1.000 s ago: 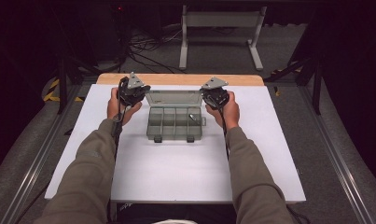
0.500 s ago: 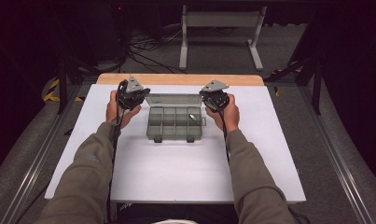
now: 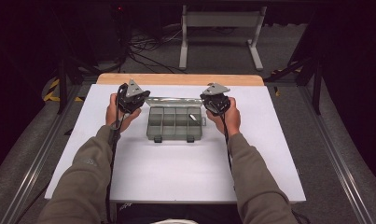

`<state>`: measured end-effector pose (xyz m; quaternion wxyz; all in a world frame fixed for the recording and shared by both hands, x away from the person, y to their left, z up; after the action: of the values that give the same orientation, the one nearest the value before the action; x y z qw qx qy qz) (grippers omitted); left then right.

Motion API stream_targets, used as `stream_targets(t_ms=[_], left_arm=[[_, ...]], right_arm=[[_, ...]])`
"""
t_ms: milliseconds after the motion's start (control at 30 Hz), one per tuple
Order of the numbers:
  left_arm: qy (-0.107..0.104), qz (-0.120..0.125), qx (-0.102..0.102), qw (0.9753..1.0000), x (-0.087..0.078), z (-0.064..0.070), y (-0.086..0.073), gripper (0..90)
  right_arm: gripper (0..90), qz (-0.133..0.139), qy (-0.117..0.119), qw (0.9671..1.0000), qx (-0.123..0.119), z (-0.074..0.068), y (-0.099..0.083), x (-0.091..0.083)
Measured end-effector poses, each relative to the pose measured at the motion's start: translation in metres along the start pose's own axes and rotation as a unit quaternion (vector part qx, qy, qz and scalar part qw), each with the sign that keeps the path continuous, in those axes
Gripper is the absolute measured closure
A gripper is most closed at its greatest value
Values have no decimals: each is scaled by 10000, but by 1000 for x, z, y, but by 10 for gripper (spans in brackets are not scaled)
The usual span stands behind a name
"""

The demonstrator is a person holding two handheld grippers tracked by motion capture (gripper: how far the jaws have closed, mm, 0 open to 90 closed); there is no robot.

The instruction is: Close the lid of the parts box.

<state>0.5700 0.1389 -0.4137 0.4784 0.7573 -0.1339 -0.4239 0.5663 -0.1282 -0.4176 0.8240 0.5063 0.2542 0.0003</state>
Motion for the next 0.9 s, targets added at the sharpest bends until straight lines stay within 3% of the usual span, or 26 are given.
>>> stream_targets(t_ms=[533, 767, 900], left_arm=[[-88, -19, 54, 9999, -3, 4, -7, 889], [-189, -82, 108, 9997, -2, 7, -12, 876], [-296, -110, 275, 9991, -3, 15, -12, 875]], right_arm=[[900, 52, 94, 9999, 73, -3, -5, -8], [900, 6, 229, 9997, -64, -8, -8, -10], [900, -49, 326, 9994, -140, -13, -13, -11]])
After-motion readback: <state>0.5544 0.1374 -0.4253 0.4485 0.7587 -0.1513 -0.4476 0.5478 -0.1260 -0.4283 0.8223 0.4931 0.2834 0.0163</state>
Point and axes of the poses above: each handheld gripper's, and its own axes: x roughly forward along the jaws, y roughly out of its top, z roughly to its right, the point moved 6 cm from there along x, roughly forward along the jaws, and after that the axes turned 10 degrees about -y, right-handed, at the moved point
